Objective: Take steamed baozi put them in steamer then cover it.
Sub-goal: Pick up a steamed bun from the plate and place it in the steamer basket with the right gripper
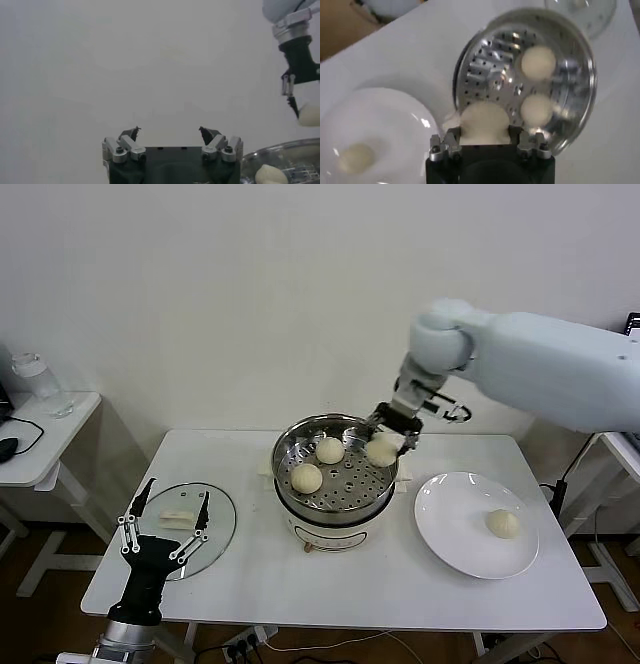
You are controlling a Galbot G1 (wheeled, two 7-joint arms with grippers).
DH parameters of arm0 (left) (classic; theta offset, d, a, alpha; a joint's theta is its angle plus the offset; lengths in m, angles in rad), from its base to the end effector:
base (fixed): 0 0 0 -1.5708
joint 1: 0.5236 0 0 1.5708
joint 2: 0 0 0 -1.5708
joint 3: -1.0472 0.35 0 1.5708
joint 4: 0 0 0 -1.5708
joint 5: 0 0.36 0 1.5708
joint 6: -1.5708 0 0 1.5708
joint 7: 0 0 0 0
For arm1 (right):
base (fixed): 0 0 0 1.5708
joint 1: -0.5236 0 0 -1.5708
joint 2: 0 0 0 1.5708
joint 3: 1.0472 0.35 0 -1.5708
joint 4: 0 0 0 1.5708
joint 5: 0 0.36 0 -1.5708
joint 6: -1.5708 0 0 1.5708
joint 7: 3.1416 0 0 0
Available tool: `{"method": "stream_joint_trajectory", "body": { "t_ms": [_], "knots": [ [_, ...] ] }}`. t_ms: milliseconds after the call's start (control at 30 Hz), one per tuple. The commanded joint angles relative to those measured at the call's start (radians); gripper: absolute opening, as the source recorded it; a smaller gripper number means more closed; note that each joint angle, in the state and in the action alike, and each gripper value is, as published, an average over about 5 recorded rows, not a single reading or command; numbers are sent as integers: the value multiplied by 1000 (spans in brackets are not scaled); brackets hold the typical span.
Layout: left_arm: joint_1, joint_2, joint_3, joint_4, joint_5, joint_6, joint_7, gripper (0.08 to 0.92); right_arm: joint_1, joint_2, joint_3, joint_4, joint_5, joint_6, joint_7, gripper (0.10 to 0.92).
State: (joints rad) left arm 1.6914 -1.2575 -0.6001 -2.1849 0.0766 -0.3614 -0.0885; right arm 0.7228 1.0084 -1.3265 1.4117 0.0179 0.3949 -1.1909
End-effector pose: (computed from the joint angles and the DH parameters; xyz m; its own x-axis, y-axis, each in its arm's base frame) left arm 0.1573 0.0653 -0.2791 -0.9320 0.1572 -0.3267 0.0408 0.9409 0.3363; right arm 0.5355 0.0720 0.0081 -0.1596 -0.1343 0.9780 -0.3105 -0.9336 -0.1789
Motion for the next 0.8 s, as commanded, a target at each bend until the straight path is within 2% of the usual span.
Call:
{"method": "stream_joint_trajectory", "body": {
  "t_ms": [33,333,800],
  "knots": [
    [1,1,-1,0,-1,-5,-1,823,-67,113,-1,34,-188,202,38,662],
    [2,4,-1,-5,-6,-9,-4,823,-185,142,34,-20,-351,293,62,674],
    [2,2,-4,-3,-9,-14,-5,823,-244,157,49,-40,-419,317,62,681]
  ]
}}
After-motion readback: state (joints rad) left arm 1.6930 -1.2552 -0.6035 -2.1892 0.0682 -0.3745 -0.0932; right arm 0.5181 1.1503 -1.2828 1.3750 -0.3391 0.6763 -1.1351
